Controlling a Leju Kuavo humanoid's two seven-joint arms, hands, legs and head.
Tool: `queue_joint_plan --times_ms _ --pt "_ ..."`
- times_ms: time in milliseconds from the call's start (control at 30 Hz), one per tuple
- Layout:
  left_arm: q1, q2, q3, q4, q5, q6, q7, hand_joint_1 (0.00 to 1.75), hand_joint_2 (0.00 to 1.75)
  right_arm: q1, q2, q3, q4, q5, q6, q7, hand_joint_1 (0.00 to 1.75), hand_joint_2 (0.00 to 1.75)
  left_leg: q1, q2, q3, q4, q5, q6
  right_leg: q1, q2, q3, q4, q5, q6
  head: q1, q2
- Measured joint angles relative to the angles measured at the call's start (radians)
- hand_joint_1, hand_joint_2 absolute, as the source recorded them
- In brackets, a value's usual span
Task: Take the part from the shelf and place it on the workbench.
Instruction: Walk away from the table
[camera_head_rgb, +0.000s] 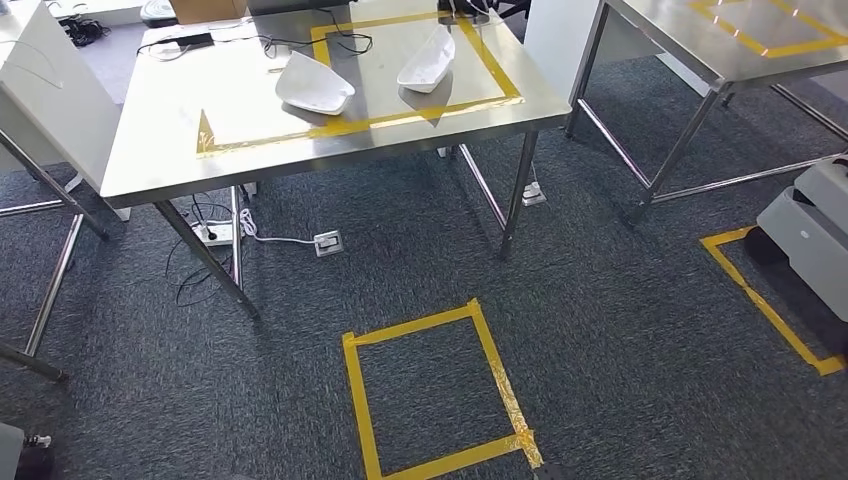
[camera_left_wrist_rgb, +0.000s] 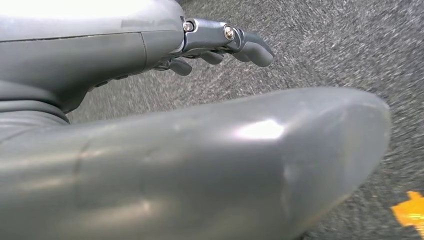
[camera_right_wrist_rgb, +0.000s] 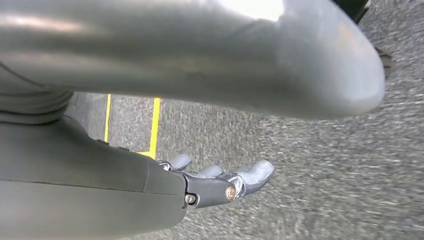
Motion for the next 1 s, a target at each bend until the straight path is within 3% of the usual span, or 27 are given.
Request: queue_joint_plan --times_ms 67,133,167,200,300,333,367,400,467,533,567,633,667,700,733,800,833,867,900,933,1000 --pt "-0.006 -0.002 -0.017 0.0 -0.011 -0.001 0.024 0.0 0.0 0.0 0.0 -0.004 0.0 0.001 -0.004 0.033 0.0 0.0 -0.005 -0.005 0.042 -0.078 -0.027 0.013 0.0 0.0 -0.013 0.009 0.015 0.013 0.001 0.0" --pt "-0.004 -0.002 -0.025 0.002 -0.002 0.003 0.044 0.0 0.0 0.002 0.001 -0.006 0.0 0.002 -0.002 0.062 0.0 0.0 -0.007 -0.004 0.031 -0.083 -0.02 0.036 0.0 0.001 -0.015 0.006 0.031 0.025 0.0 0.0" --pt "-0.002 -0.002 -0.025 0.003 0.007 0.006 0.049 0.0 0.0 0.004 0.001 -0.009 0.0 -0.003 -0.003 0.072 0.0 0.0 -0.006 -0.002 0.022 -0.083 -0.011 0.046 -0.002 0.003 -0.02 0.01 0.023 0.032 -0.001 0.0" --pt "0.001 -0.001 -0.025 0.004 0.014 0.009 0.053 0.0 0.0 0.006 0.002 -0.014 0.0 -0.009 -0.008 0.082 0.0 0.0 -0.005 0.001 0.011 -0.084 0.001 0.056 -0.003 0.005 -0.03 0.028 -0.003 0.038 0.0 0.0" --pt "0.015 0.003 -0.025 0.006 0.019 0.013 0.071 0.0 0.0 0.01 0.004 -0.03 0.0 -0.023 -0.024 0.119 0.0 0.0 -0.005 0.006 -0.03 -0.084 0.037 0.07 -0.006 0.008 -0.07 0.183 -0.152 0.05 0.003 0.0" --pt "0.02 0.004 -0.025 0.007 0.02 0.014 0.076 0.0 0.0 0.01 0.004 -0.033 0.0 -0.024 -0.026 0.126 0.0 0.0 -0.006 0.007 -0.044 -0.082 0.049 0.07 -0.006 0.008 -0.077 0.241 -0.179 0.052 0.004 0.0" --pt "0.025 0.005 -0.025 0.008 0.021 0.014 0.079 0.0 0.0 0.011 0.004 -0.036 0.0 -0.026 -0.027 0.126 0.0 0.0 -0.006 0.007 -0.059 -0.079 0.061 0.069 -0.006 0.008 -0.072 0.275 -0.18 0.052 0.004 0.0" --pt "0.029 0.005 -0.025 0.009 0.023 0.014 0.08 0.0 0.0 0.011 0.004 -0.041 0.0 -0.03 -0.028 0.12 0.0 0.0 -0.007 0.007 -0.075 -0.076 0.072 0.068 -0.005 0.009 -0.052 0.278 -0.163 0.05 0.004 0.0" --pt "0.032 0.004 -0.025 0.009 0.022 0.015 0.079 0.0 0.0 0.01 0.004 -0.049 0.0 -0.036 -0.029 0.098 0.0 0.0 -0.007 0.006 -0.105 -0.07 0.093 0.062 -0.004 0.009 0.041 0.177 -0.12 0.042 0.004 0.0" --pt "0.031 0.0 -0.025 0.009 0.016 0.015 0.077 0.0 0.0 0.006 0.004 -0.053 0.0 -0.029 -0.023 0.079 0.0 0.0 -0.008 0.005 -0.12 -0.068 0.111 0.052 0.001 0.012 0.134 0.04 -0.122 0.031 0.004 0.0" --pt "0.029 -0.001 -0.025 0.009 0.014 0.015 0.075 0.0 0.0 0.004 0.005 -0.053 0.0 -0.024 -0.018 0.071 0.0 0.0 -0.008 0.005 -0.122 -0.07 0.12 0.046 0.004 0.013 0.155 0.001 -0.131 0.025 0.005 0.0" --pt "0.024 -0.004 -0.025 0.009 0.008 0.015 0.069 0.0 0.0 0.002 0.006 -0.053 0.0 -0.019 -0.013 0.051 0.0 0.0 -0.007 0.005 -0.122 -0.08 0.139 0.032 0.007 0.013 0.151 -0.014 -0.121 0.013 0.007 0.0" --pt "0.023 -0.005 -0.025 0.009 0.005 0.015 0.066 0.0 0.0 0.001 0.007 -0.053 0.0 -0.02 -0.012 0.041 0.0 0.0 -0.006 0.003 -0.125 -0.079 0.138 0.026 0.005 0.011 0.145 -0.02 -0.112 0.005 0.008 0.0" --pt "0.022 -0.007 -0.025 0.01 0.001 0.015 0.064 0.0 0.0 0.0 0.007 -0.053 0.0 -0.022 -0.012 0.034 0.0 0.0 -0.005 0.002 -0.133 -0.067 0.118 0.021 0.003 0.01 0.136 -0.024 -0.1 -0.004 0.007 0.0" --pt "0.022 -0.008 -0.025 0.01 -0.002 0.015 0.063 0.0 0.0 -0.001 0.008 -0.053 0.0 -0.022 -0.013 0.029 0.0 0.0 -0.005 0.001 -0.144 -0.035 0.079 0.017 0.0 0.008 0.126 -0.028 -0.087 -0.011 0.005 0.0" --pt "0.019 -0.01 -0.025 0.01 -0.009 0.015 0.062 0.0 0.0 0.0 0.008 -0.053 0.0 -0.021 -0.014 0.028 0.0 0.0 -0.003 0.0 -0.172 0.079 -0.025 0.011 0.001 0.007 0.098 -0.027 -0.063 -0.019 0.002 0.0" --pt "0.017 -0.01 -0.025 0.01 -0.013 0.015 0.061 0.0 0.0 0.0 0.008 -0.053 0.0 -0.019 -0.014 0.031 0.0 0.0 -0.002 0.0 -0.18 0.139 -0.057 0.008 0.002 0.006 0.083 -0.025 -0.052 -0.019 0.001 0.0" --pt "0.015 -0.01 -0.025 0.01 -0.019 0.015 0.059 0.0 0.0 0.001 0.008 -0.053 0.0 -0.017 -0.012 0.034 0.0 0.0 -0.002 0.0 -0.179 0.179 -0.066 0.006 0.002 0.006 0.067 -0.023 -0.041 -0.018 0.001 0.0" --pt "0.013 -0.01 -0.025 0.01 -0.026 0.014 0.055 0.0 0.0 0.001 0.008 -0.053 0.0 -0.016 -0.009 0.036 0.0 0.0 -0.002 0.0 -0.162 0.19 -0.053 0.005 0.002 0.005 0.051 -0.019 -0.031 -0.016 0.001 0.0" --pt "0.01 -0.009 -0.026 0.01 -0.033 0.014 0.05 0.0 0.0 0.001 0.008 -0.054 0.0 -0.018 -0.006 0.035 0.0 0.0 -0.002 0.0 -0.13 0.165 -0.026 0.005 0.002 0.004 0.035 -0.014 -0.022 -0.013 0.001 0.0" --pt "0.007 -0.006 -0.028 0.009 -0.046 0.013 0.044 0.0 0.0 0.001 0.009 -0.055 0.0 -0.029 -0.001 0.029 0.0 0.0 -0.003 0.0 -0.03 0.037 0.006 0.009 0.002 0.003 0.008 -0.004 -0.005 -0.006 0.001 0.0"
